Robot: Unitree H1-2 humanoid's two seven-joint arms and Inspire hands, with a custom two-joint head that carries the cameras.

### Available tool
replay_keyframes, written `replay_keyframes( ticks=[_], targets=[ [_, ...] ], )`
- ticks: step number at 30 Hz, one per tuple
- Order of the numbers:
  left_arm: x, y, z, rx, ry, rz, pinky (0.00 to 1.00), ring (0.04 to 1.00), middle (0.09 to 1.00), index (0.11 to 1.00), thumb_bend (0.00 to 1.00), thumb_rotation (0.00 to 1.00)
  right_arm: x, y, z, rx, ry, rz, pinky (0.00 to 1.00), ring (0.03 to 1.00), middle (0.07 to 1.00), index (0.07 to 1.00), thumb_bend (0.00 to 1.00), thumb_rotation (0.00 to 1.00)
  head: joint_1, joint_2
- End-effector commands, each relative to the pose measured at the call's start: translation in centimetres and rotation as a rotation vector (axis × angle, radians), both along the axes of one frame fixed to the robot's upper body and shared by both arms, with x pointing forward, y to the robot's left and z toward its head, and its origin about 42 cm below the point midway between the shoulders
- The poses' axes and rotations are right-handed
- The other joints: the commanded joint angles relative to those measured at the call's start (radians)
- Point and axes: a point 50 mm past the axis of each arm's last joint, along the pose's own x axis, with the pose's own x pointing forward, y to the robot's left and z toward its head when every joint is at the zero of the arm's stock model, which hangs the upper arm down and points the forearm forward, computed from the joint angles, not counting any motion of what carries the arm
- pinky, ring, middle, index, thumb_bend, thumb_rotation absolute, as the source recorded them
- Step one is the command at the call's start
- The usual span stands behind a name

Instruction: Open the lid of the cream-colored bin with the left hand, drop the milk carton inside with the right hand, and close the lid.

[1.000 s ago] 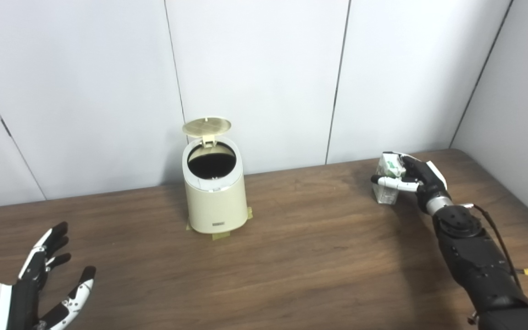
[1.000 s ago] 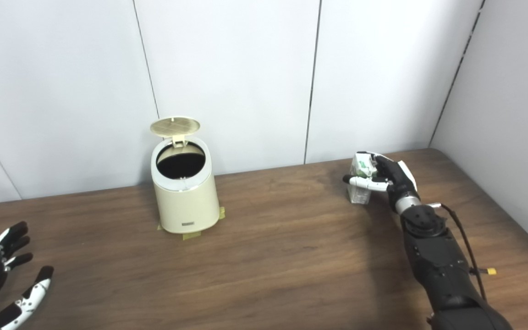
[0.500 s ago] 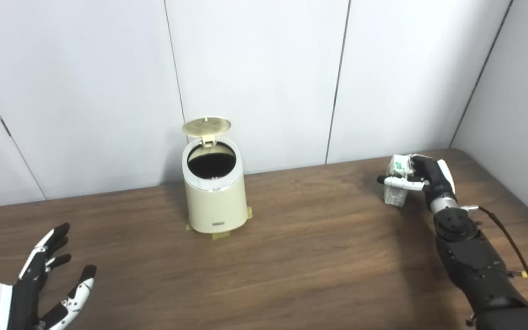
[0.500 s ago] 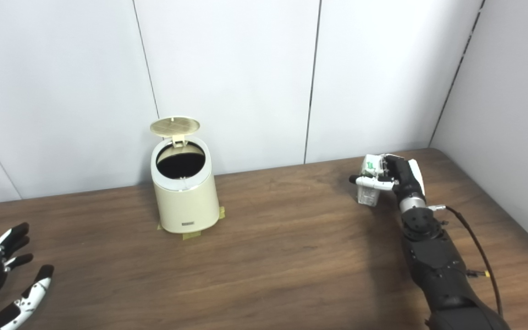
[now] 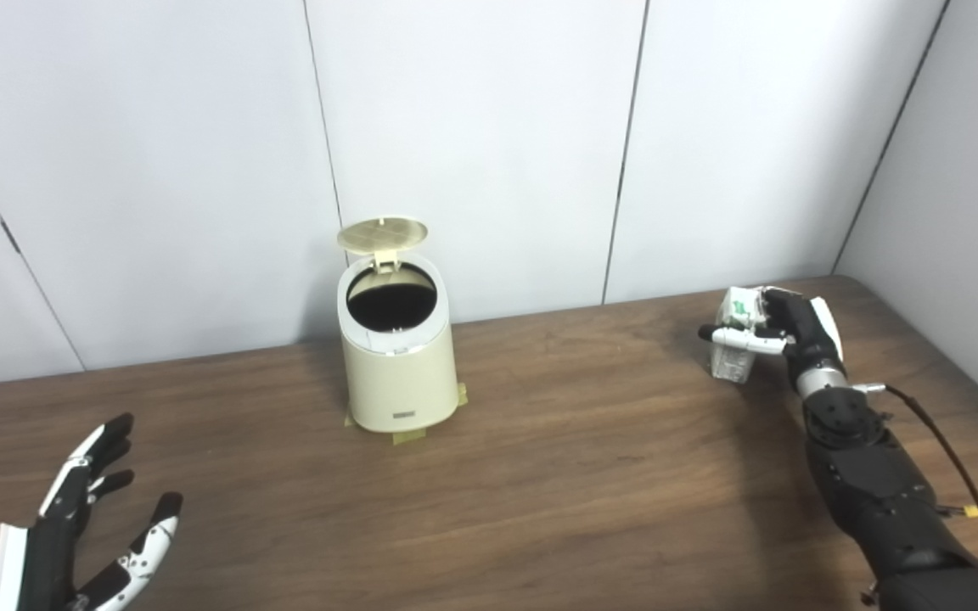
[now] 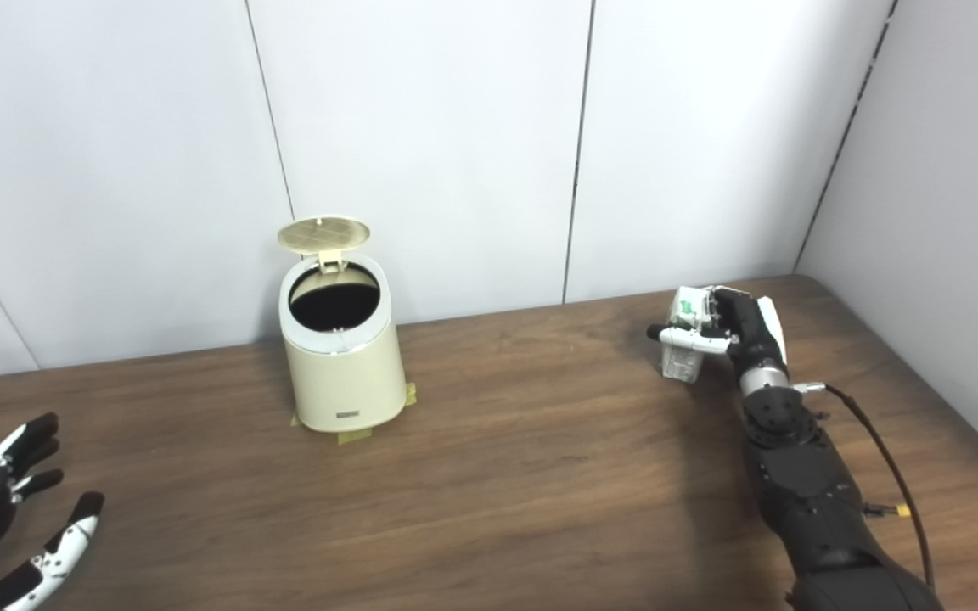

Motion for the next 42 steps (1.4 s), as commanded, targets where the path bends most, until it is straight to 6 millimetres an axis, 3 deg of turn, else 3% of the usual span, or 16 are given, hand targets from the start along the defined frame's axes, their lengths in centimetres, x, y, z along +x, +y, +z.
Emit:
replay_keyframes(
  ticks=[1,6,8,11,12,13,15,17,23,32,37,42],
  targets=[
    [0.6,-0.3,1.2,0.017,-0.059,-0.013,0.76,0.858,0.878,0.862,0.4,0.08,1.5,0.5,4.6,-0.058,-0.162,0.008,0.41,0.457,0.52,0.459,0.52,0.0,0.0,0.001],
    [0.7,-0.5,0.4,0.057,-0.027,0.0,0.76,0.847,0.86,0.853,0.34,0.1,1.1,3.0,6.7,-0.109,-0.266,0.047,0.43,0.476,0.498,0.448,0.5,0.0,0.022,-0.01],
    [0.6,-0.6,-0.1,0.071,-0.018,0.011,0.75,0.839,0.853,0.845,0.32,0.17,0.9,4.1,7.6,-0.116,-0.301,0.074,0.4,0.485,0.503,0.443,0.5,0.0,0.037,-0.015],
    [0.5,-0.8,-0.6,0.071,-0.018,0.027,0.72,0.823,0.84,0.828,0.18,0.42,0.5,6.1,8.9,-0.065,-0.36,0.126,0.38,0.492,0.512,0.446,0.5,0.0,0.05,-0.019],
    [0.5,-0.9,-0.7,0.059,-0.016,0.027,0.72,0.826,0.843,0.832,0.17,0.63,0.4,6.8,9.3,-0.048,-0.386,0.15,0.38,0.488,0.516,0.451,0.5,0.0,0.054,-0.019],
    [0.5,-1.0,-0.8,0.051,-0.017,0.026,0.72,0.827,0.844,0.834,0.16,0.75,0.2,7.2,9.6,-0.039,-0.401,0.165,0.38,0.487,0.517,0.452,0.5,0.0,0.057,-0.02],
    [0.4,-1.1,-1.1,0.034,-0.009,0.025,0.72,0.826,0.849,0.842,0.15,0.87,0.0,8.8,10.4,-0.031,-0.437,0.206,0.39,0.481,0.512,0.449,0.5,0.0,0.062,-0.022],
    [0.3,-1.2,-1.3,0.029,0.001,0.032,0.72,0.829,0.853,0.848,0.16,0.92,-0.3,10.4,11.2,-0.029,-0.456,0.244,0.42,0.477,0.506,0.443,0.5,0.0,0.066,-0.023],
    [0.0,-1.5,-1.5,0.034,0.019,0.04,0.73,0.831,0.857,0.855,0.19,0.9,-0.6,13.7,12.6,-0.007,-0.492,0.333,0.48,0.494,0.496,0.433,0.5,0.0,0.075,-0.025],
    [0.1,-2.2,-1.9,0.021,0.026,0.039,0.74,0.84,0.87,0.863,0.21,0.87,-0.1,17.4,13.5,0.021,-0.579,0.48,0.45,0.494,0.505,0.434,0.5,0.0,0.1,-0.032],
    [0.2,-2.8,-2.2,0.027,0.017,0.033,0.74,0.835,0.859,0.851,0.2,0.83,-1.0,20.8,14.6,0.078,-0.615,0.593,0.43,0.493,0.521,0.433,0.5,0.0,0.117,-0.035],
    [0.3,-3.4,-2.6,0.006,0.035,0.043,0.76,0.847,0.867,0.854,0.24,0.88,-1.9,23.0,15.5,0.047,-0.668,0.633,0.44,0.492,0.521,0.43,0.5,0.0,0.137,-0.042]
  ],
)
